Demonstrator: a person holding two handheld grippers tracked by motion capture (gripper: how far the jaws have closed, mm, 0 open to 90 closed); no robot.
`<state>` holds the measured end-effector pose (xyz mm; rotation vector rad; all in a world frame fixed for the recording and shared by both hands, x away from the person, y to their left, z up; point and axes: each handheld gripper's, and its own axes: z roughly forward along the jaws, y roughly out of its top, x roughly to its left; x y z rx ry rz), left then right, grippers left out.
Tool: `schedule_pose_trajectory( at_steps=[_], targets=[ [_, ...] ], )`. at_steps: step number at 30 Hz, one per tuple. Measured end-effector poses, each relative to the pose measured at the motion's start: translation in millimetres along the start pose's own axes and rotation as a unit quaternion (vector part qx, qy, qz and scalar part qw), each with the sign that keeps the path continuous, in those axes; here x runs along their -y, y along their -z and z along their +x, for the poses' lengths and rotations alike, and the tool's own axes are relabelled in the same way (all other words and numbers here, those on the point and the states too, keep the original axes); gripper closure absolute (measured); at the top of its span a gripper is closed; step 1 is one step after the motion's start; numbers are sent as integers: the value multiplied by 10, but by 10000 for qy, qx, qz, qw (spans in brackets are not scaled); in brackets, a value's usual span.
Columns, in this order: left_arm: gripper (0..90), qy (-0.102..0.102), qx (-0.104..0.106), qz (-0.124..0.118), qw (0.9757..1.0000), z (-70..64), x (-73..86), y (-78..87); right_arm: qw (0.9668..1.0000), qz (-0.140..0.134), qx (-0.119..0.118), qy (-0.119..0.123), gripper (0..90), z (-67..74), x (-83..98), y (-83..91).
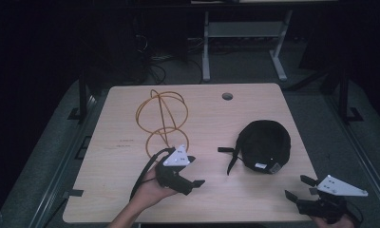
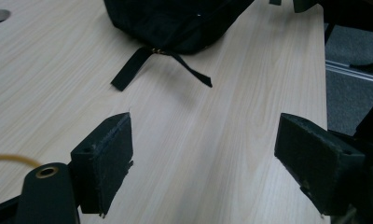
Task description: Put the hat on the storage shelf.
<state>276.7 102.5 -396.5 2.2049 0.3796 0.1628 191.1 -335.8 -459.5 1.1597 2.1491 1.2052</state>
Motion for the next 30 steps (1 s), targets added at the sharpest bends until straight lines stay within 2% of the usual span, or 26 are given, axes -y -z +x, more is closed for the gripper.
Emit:
schedule_pose_trajectory(
  at_steps=[10,16,17,19,20,23,30],
  targets=[
    [191,-208,327,15,9992,-44,-268,-244,10000,-19,-28,9,180,-4,-7,-1],
    [197,-345,557,39,9978,-77,-472,-504,10000,-41,-50,13,181,-7,-8,6],
    [197,-345,557,39,9978,-77,-472,-504,10000,-41,-50,13,181,-7,-8,6],
    [201,-354,715,60,9968,-86,-565,-636,10000,-47,-62,-18,181,-9,-9,8],
    [204,-354,715,60,9968,-86,-565,-636,10000,-47,-62,-18,181,-9,-9,8],
    [214,-407,862,70,9954,-102,-687,-781,10000,-67,-69,12,182,-12,-10,12],
    [239,-665,956,261,9929,-186,-895,-1052,9999,-92,-90,25,183,-14,-7,21]
  ],
)
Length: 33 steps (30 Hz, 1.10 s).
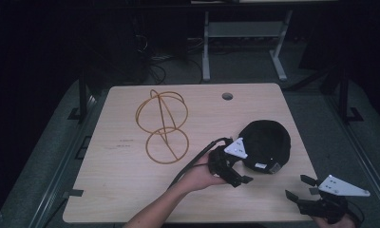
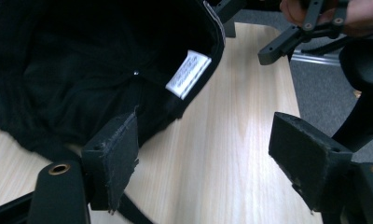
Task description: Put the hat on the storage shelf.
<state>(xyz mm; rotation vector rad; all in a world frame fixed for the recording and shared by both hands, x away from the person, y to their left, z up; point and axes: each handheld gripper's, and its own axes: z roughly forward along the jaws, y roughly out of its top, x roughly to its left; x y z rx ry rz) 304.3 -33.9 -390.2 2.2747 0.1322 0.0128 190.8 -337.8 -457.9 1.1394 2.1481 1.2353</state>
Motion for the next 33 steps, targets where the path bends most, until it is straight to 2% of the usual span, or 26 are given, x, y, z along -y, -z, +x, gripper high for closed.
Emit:
schedule_pose_trajectory(
  at_steps=[6,7,14,16,18,20,21,23,29,33],
  targets=[
    [280,-57,26,127,9999,26,-88,-196,10000,0,-28,16,183,-1,1,0],
    [297,-151,-8,251,9996,33,-117,-267,10000,-8,-37,-16,183,0,2,6],
    [365,-215,70,480,9986,78,-156,-451,10000,-26,-62,-8,183,0,-2,4],
    [422,-244,65,555,9981,88,-165,-484,10000,-23,-62,19,183,3,-2,-1],
    [538,-344,37,592,9976,96,-177,-488,10000,0,-71,2,183,9,-2,-2],
    [648,-327,80,560,9979,106,-192,-471,10000,-12,-76,13,183,11,-5,-7],
    [648,-323,93,542,9980,109,-195,-459,10000,-12,-81,20,183,11,-8,-8],
    [709,-236,154,430,9987,129,-198,-402,10000,-32,-77,50,183,14,-17,-12],
    [768,-135,267,191,9994,143,-217,-267,9999,-103,-93,48,182,34,-44,-25],
    [786,78,387,-99,9992,174,-246,-146,9997,-236,-89,34,182,54,-92,-27]
  ],
)
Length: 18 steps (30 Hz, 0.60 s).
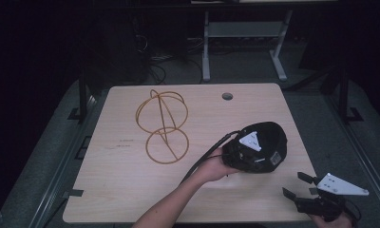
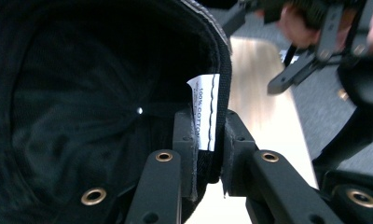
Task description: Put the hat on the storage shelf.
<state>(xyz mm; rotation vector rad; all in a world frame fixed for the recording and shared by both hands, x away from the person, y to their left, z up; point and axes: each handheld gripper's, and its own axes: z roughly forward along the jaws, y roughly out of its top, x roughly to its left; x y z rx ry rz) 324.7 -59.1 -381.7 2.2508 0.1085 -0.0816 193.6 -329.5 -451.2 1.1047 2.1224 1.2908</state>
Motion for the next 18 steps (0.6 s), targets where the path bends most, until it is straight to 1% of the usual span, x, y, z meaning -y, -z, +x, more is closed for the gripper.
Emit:
schedule_pose_trajectory(
  at_steps=[2,9,10,12,15,17,18],
  targets=[
    [791,61,26,-81,9999,12,-20,48,10000,-92,-21,-8,182,22,-35,-11],
    [796,213,131,-345,9991,34,-120,225,9996,-261,-69,33,182,73,-121,-68],
    [796,230,163,-364,9989,36,-133,247,9995,-304,-85,31,182,78,-134,-77],
    [798,236,177,-384,9988,33,-157,275,9988,-442,-224,-36,182,92,-182,-90],
    [799,256,204,-399,9987,30,-187,301,9985,-489,-241,-24,182,103,-215,-102],
    [800,221,241,-392,9987,36,-207,318,9982,-525,-281,2,182,101,-256,-123],
    [800,243,256,-411,9985,35,-211,324,9982,-518,-300,2,182,99,-276,-134]
  ],
)
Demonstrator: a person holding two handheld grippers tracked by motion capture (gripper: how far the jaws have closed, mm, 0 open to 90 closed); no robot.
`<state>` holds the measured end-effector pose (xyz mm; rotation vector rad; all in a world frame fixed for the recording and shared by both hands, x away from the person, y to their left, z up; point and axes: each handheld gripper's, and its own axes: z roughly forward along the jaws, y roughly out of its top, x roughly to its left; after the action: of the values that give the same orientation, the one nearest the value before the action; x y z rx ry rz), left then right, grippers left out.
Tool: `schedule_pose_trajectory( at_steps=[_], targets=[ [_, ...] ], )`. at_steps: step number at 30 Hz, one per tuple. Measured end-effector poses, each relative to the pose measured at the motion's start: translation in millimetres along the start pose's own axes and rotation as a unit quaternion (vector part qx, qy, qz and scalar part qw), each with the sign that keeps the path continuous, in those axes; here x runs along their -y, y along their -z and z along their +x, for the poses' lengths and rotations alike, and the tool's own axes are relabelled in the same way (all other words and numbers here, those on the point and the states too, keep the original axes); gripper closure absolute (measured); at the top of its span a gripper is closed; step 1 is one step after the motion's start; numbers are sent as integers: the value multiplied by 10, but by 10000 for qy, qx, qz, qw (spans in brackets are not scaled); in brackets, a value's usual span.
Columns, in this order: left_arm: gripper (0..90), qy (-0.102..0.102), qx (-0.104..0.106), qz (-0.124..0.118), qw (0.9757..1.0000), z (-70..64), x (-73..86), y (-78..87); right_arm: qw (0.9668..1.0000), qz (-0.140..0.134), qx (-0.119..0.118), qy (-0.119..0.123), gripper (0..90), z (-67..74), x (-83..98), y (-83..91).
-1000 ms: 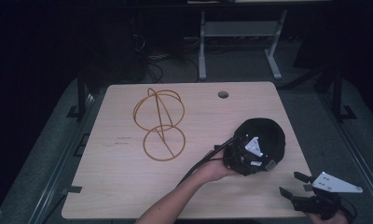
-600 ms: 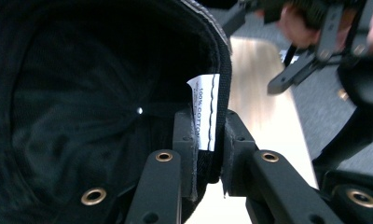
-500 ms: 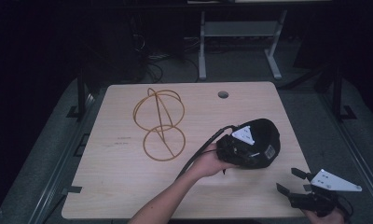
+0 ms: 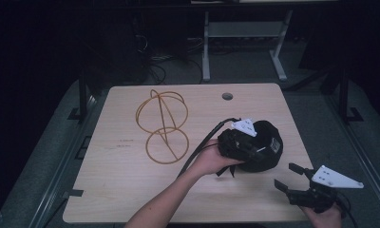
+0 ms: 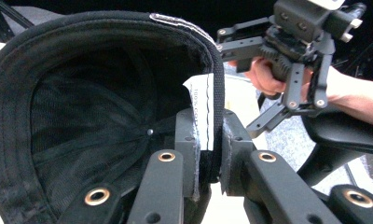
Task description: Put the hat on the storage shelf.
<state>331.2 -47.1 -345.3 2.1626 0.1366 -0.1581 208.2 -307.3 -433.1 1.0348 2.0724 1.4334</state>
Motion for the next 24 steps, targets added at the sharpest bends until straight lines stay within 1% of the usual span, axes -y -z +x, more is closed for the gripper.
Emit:
schedule_pose_trajectory(
  at_steps=[3,4,8,10,14,15,17,19,21,22,24],
  targets=[
    [801,50,95,-63,9999,6,-13,18,10000,4,-20,68,183,-15,-55,-52],
    [801,55,107,-66,9999,8,-20,27,9999,-27,45,156,184,-25,-84,-88],
    [801,48,140,-88,9999,5,-34,41,9998,-105,90,119,200,-38,-107,-133],
    [801,71,196,-119,9997,-6,-46,48,9997,-158,101,124,203,-48,-116,-159],
    [801,-7,247,-120,9996,-32,-86,58,9997,-216,62,132,233,-58,-140,-190],
    [801,-37,275,-115,9995,-38,-100,62,9996,-243,52,145,257,-62,-144,-192],
    [801,-54,298,-122,9995,-50,-118,63,9993,-325,22,186,342,-61,-151,-192],
    [801,-57,327,-142,9993,-63,-132,62,9986,-405,-40,324,455,-57,-153,-192],
    [801,-86,321,-123,9994,-66,-136,65,9986,-421,-44,325,529,-31,-154,-193],
    [801,-92,322,-111,9994,-67,-136,65,9981,-473,-64,383,562,-29,-155,-197],
    [801,-57,315,-112,9994,-65,-134,68,9979,-515,-76,391,634,-9,-156,-192]
  ],
)
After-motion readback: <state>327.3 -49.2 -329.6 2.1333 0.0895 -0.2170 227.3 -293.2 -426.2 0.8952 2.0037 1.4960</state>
